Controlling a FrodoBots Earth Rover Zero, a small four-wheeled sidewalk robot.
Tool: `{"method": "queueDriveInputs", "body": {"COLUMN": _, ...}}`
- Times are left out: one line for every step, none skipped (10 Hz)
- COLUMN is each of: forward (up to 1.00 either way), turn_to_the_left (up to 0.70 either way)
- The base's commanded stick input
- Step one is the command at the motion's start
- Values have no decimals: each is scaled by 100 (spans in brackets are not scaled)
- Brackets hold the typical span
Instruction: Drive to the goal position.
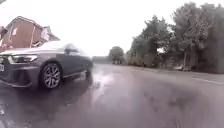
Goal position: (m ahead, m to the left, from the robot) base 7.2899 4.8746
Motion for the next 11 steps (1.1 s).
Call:
{"method": "queueDriveInputs", "body": {"forward": 100, "turn_to_the_left": 0}}
{"method": "queueDriveInputs", "body": {"forward": 100, "turn_to_the_left": 0}}
{"method": "queueDriveInputs", "body": {"forward": 100, "turn_to_the_left": 0}}
{"method": "queueDriveInputs", "body": {"forward": 100, "turn_to_the_left": 0}}
{"method": "queueDriveInputs", "body": {"forward": 100, "turn_to_the_left": 0}}
{"method": "queueDriveInputs", "body": {"forward": 100, "turn_to_the_left": 0}}
{"method": "queueDriveInputs", "body": {"forward": 100, "turn_to_the_left": 0}}
{"method": "queueDriveInputs", "body": {"forward": 100, "turn_to_the_left": 0}}
{"method": "queueDriveInputs", "body": {"forward": 100, "turn_to_the_left": 0}}
{"method": "queueDriveInputs", "body": {"forward": 100, "turn_to_the_left": 0}}
{"method": "queueDriveInputs", "body": {"forward": 100, "turn_to_the_left": 0}}
